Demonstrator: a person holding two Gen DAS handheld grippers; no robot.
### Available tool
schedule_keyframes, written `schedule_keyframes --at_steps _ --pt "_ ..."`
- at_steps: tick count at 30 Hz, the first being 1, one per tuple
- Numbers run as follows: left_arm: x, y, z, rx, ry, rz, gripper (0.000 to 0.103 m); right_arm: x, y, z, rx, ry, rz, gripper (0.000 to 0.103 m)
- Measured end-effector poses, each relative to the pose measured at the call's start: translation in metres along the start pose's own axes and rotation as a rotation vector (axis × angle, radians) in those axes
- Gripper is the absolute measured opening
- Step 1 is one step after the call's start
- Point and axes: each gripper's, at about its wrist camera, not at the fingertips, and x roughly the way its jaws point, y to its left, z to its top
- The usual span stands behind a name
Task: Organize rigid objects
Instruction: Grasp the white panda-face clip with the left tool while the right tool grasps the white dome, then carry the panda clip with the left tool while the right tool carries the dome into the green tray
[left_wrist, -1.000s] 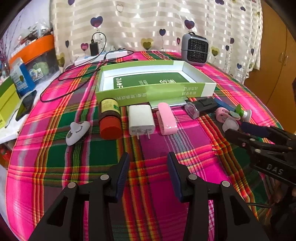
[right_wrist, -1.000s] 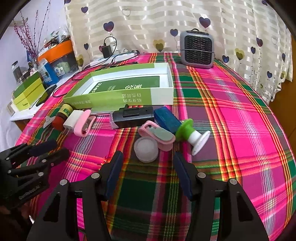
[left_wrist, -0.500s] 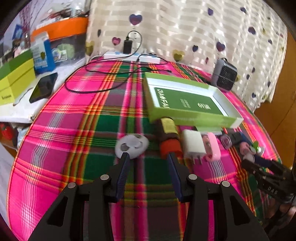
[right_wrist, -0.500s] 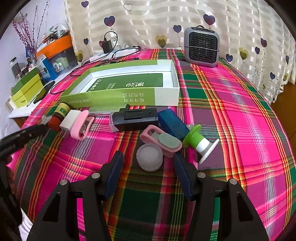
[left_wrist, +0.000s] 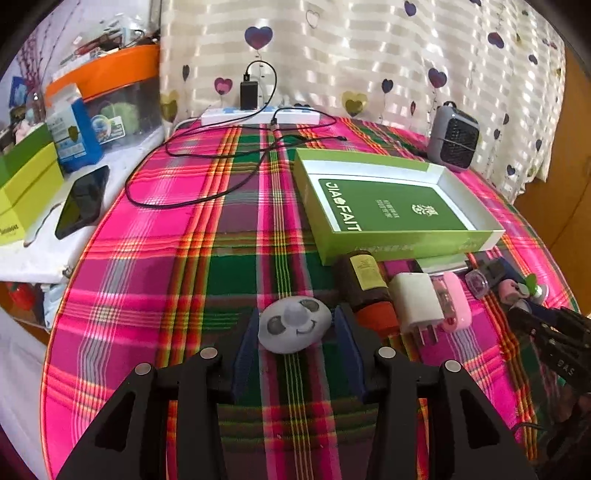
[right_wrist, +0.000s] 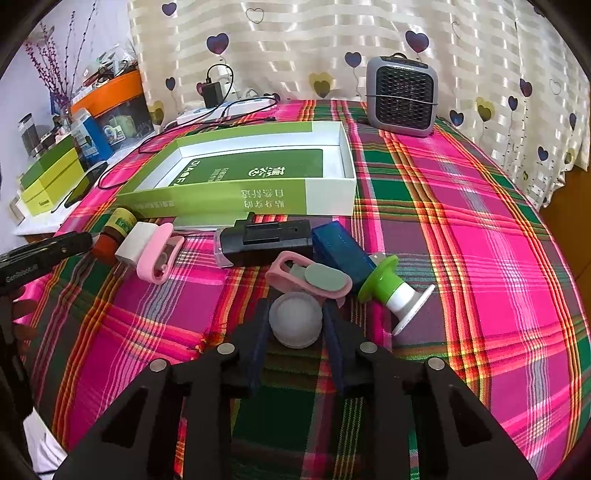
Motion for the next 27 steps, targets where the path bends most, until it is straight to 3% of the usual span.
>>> schedule_keyframes --at_steps 12,27 --pt "0.016 0.006 0.002 -0.033 0.064 0.017 0.042 0.002 0.0 0.002 0.007 0.001 0.01 0.03" --pt "0.003 0.009 -0.002 -0.068 0.03 0.001 0.041 -0.001 0.001 0.004 0.006 -0.014 0.031 0.029"
